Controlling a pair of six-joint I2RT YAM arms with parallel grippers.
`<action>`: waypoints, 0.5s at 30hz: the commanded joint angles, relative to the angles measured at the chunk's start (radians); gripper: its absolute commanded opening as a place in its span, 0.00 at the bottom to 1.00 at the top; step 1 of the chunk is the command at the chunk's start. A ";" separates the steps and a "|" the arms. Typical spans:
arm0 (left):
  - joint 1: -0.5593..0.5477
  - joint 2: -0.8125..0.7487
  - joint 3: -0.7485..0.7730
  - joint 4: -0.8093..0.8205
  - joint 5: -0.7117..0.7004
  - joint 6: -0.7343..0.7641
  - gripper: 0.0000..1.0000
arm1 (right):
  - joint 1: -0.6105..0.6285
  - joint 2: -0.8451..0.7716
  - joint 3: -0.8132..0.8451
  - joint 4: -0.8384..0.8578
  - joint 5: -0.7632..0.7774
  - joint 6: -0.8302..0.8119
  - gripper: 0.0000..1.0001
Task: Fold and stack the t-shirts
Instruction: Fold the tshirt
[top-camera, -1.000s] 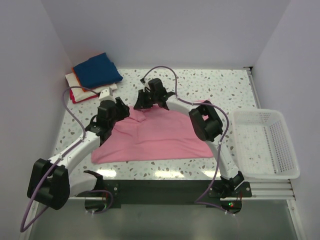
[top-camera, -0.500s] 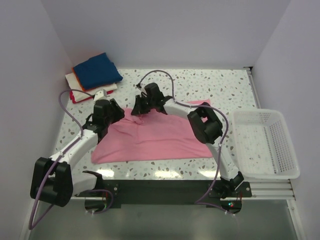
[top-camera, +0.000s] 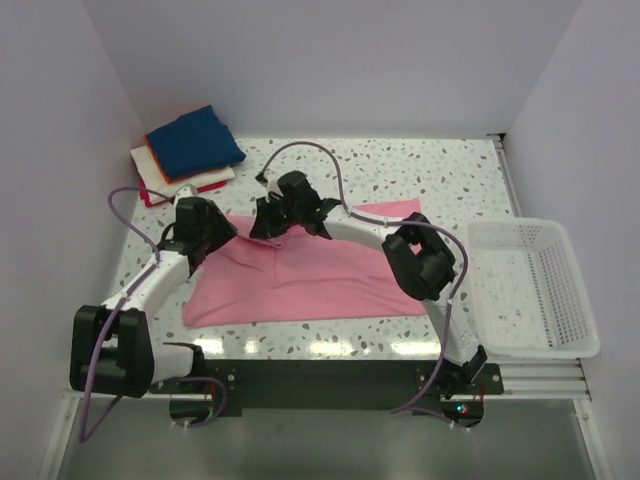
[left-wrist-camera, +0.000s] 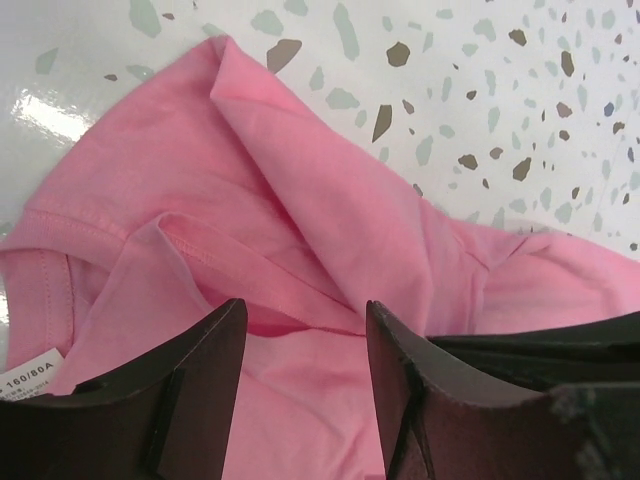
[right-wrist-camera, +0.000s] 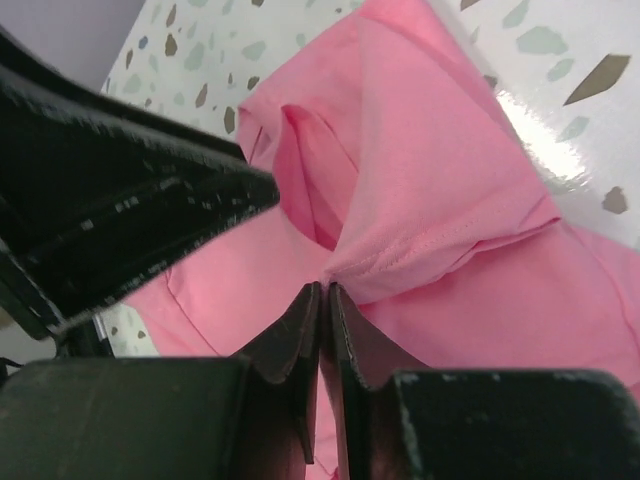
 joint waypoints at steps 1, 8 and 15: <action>0.042 0.005 0.047 0.003 0.055 -0.037 0.56 | 0.035 -0.042 -0.025 0.009 0.046 -0.077 0.11; 0.082 0.023 0.053 0.019 0.115 -0.047 0.60 | 0.104 -0.066 -0.090 -0.017 0.098 -0.181 0.33; 0.082 0.064 0.070 0.028 0.131 -0.018 0.62 | 0.097 -0.218 -0.259 0.087 0.234 -0.155 0.43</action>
